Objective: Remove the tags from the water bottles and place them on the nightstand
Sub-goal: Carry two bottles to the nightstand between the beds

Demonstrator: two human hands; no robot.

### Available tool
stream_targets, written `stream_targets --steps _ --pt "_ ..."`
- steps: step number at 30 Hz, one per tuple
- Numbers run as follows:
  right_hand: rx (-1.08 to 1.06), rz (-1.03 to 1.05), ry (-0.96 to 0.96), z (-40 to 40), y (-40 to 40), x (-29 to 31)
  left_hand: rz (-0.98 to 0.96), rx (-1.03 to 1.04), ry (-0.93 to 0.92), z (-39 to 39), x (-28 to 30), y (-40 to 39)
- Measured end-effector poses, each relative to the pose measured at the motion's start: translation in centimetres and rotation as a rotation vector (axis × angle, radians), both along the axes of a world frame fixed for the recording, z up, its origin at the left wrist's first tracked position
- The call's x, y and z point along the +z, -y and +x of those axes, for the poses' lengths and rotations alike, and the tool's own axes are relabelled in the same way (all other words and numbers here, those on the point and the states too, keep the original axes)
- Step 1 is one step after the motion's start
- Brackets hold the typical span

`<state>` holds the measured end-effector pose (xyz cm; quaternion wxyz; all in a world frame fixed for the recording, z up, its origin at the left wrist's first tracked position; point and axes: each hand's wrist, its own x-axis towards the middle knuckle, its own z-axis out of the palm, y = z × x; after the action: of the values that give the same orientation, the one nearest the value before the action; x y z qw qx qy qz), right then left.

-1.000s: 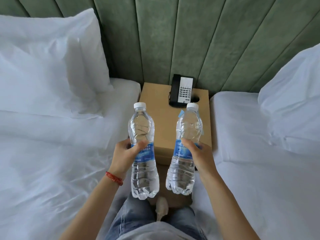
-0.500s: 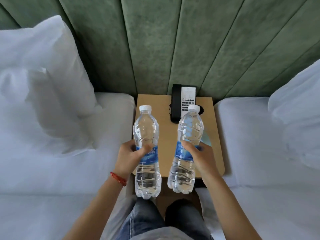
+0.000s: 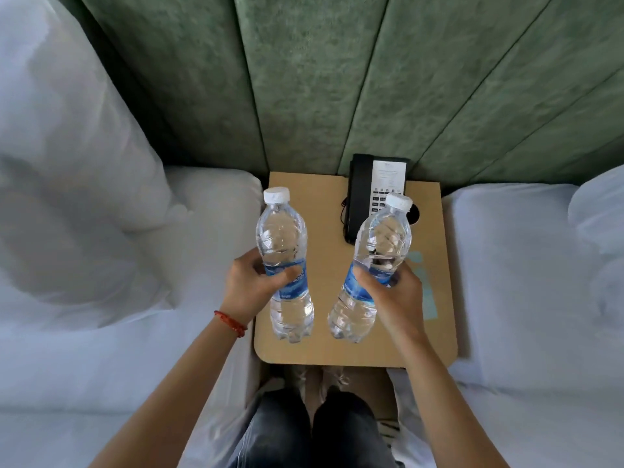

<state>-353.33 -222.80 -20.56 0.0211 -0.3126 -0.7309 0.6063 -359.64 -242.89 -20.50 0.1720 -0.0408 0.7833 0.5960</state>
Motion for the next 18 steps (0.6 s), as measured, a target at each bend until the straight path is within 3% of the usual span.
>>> stream_targets --steps 10,18 --pt "0.090 0.251 0.014 -3.5 -2.1 -8.2 -0.141 0.039 0.033 -3.5 -7.4 -1.9" --pt "0.124 0.242 0.034 -4.6 -2.5 -13.1 -0.200 0.021 0.044 -5.0 -11.8 -2.8"
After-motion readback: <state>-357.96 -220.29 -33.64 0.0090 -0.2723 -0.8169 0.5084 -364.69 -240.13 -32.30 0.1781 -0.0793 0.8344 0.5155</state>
